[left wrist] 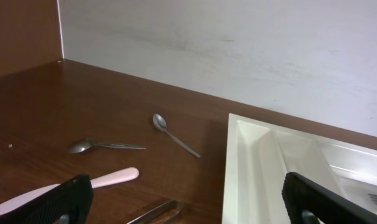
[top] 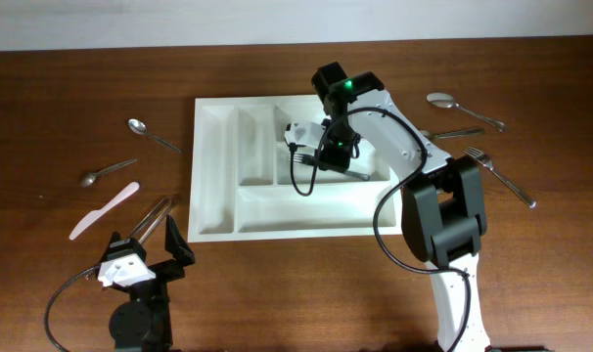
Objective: Pack container
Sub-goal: 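Lift the fork and carry it over the tray's middle compartment, then lower the fork into the compartment and open the right gripper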
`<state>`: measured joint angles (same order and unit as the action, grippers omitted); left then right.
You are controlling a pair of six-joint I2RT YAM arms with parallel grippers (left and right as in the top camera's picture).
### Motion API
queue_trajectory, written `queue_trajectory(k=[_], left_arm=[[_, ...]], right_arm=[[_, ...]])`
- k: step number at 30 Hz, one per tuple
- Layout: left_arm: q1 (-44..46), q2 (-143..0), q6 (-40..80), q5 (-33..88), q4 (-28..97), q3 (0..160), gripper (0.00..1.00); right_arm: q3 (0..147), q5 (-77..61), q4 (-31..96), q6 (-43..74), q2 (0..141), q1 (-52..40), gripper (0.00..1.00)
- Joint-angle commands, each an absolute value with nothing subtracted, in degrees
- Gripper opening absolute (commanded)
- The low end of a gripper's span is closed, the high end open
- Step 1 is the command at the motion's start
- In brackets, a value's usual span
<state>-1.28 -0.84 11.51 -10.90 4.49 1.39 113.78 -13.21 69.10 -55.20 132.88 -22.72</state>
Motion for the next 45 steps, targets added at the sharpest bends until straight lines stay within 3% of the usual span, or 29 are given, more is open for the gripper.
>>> queue_trajectory(k=[1,7,17,20,36,45], left_arm=[[-1.6,-0.4,10.8,-10.3,4.4,0.9,0.99],[-1.6,-0.4,10.8,-10.3,4.4,0.9,0.99],[-1.6,-0.4,10.8,-10.3,4.4,0.9,0.99],[-1.6,-0.4,10.8,-10.3,4.4,0.9,0.99],[-1.6,-0.4,10.8,-10.3,4.4,0.9,0.99],[-1.6,-0.4,10.8,-10.3,4.4,0.9,0.99]], right_arm=[[114.5,-15.3,69.6,-55.0,134.4,-22.9,0.04],[114.5,-15.3,69.4,-55.0,134.4,-22.9,0.04],[114.5,-15.2,69.4,-54.4,134.4,-22.9,0.48],[114.5,-15.2,69.4,-54.4,134.4,-22.9,0.55],[128.4,-14.8,78.4,-52.5,133.1,-22.9,0.55],[140.9,0.2,83.0,-34.9,132.7,-22.1,0.55]])
